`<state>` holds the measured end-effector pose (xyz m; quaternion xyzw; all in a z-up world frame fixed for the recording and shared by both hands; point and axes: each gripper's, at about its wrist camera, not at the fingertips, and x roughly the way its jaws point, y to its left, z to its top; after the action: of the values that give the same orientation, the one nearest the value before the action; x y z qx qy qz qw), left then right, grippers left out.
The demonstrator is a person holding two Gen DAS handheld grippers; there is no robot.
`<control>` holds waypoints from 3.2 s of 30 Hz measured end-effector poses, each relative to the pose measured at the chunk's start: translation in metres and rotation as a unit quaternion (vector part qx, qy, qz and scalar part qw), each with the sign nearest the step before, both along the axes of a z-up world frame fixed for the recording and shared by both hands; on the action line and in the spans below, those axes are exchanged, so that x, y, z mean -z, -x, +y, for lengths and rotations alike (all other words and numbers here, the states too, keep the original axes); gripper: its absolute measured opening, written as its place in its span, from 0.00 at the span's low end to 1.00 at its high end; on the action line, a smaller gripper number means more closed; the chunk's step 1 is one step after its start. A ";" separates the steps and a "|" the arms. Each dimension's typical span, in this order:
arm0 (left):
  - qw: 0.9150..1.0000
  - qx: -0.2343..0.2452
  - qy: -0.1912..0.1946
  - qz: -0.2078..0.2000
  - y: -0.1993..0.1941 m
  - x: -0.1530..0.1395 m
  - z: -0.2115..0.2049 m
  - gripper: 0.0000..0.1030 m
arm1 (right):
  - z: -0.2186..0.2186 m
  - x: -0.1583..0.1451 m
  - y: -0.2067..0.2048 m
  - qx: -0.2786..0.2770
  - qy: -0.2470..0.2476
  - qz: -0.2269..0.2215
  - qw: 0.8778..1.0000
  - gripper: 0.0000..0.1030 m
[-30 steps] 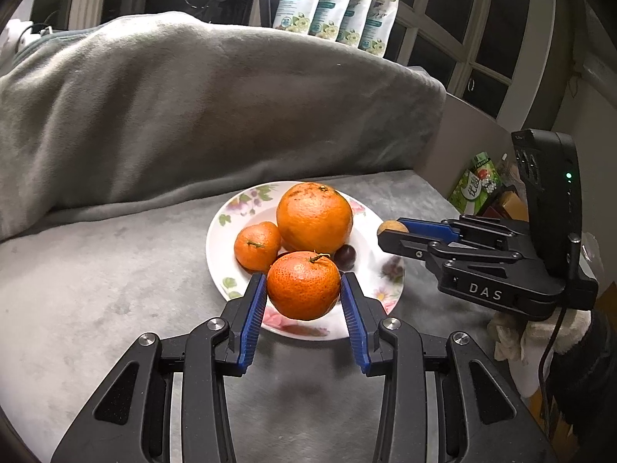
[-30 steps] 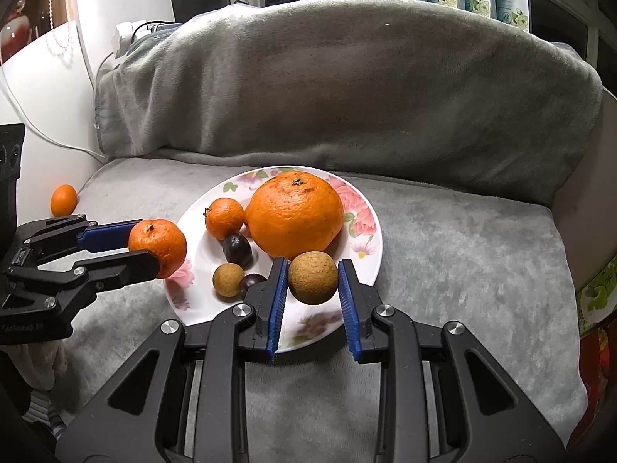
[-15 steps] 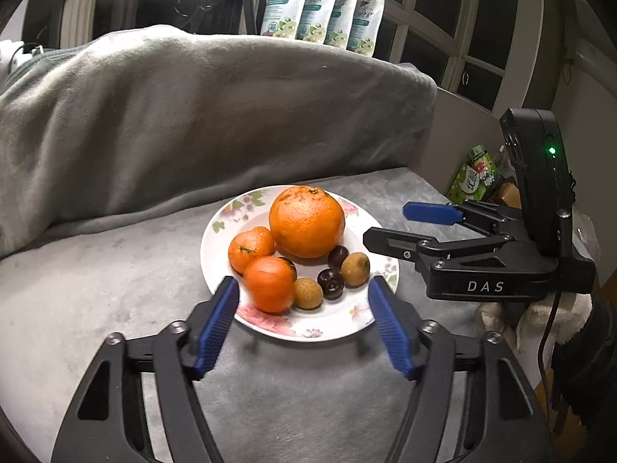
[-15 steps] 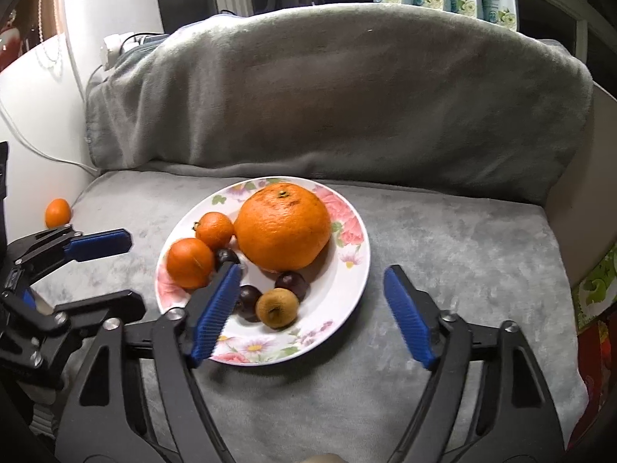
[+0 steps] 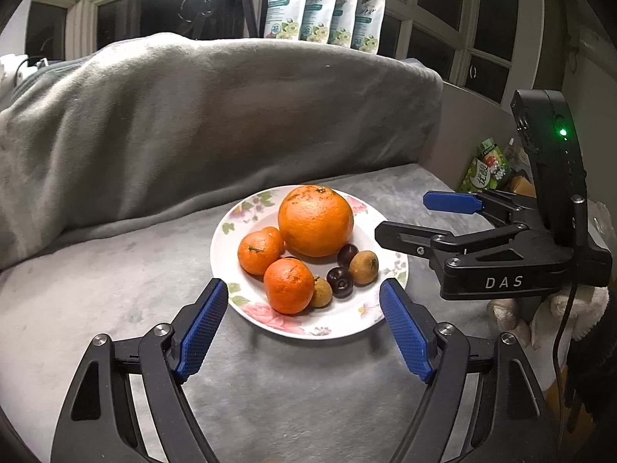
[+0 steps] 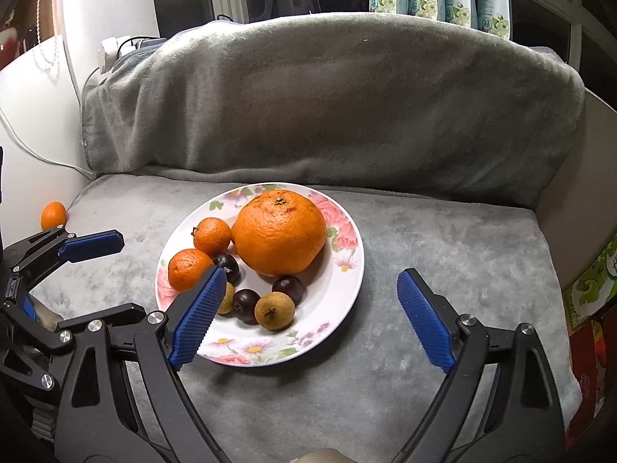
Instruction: Organize fruits
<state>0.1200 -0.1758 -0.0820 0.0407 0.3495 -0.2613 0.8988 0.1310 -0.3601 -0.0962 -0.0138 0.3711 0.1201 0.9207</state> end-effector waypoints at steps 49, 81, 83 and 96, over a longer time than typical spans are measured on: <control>0.988 -0.143 0.036 -0.052 0.039 -0.034 0.131 0.79 | 0.152 -0.031 -0.023 -0.143 -0.039 0.007 0.989 0.91; 0.945 -0.318 0.075 -0.034 0.070 0.010 0.275 0.79 | 0.323 -0.023 -0.048 -0.282 -0.103 0.038 0.953 0.91; 0.939 -0.331 0.083 -0.033 0.072 0.014 0.283 0.79 | 0.331 -0.021 -0.051 -0.291 -0.111 0.043 0.949 0.91; 0.907 -0.406 0.106 -0.021 0.074 0.036 0.328 0.79 | 0.392 -0.008 -0.069 -0.343 -0.139 0.086 0.925 0.91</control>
<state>0.0464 0.1522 -0.1180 -0.1949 0.2867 0.0917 0.9335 0.1995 0.0324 -0.0885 -0.0013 0.4008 0.4795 0.7807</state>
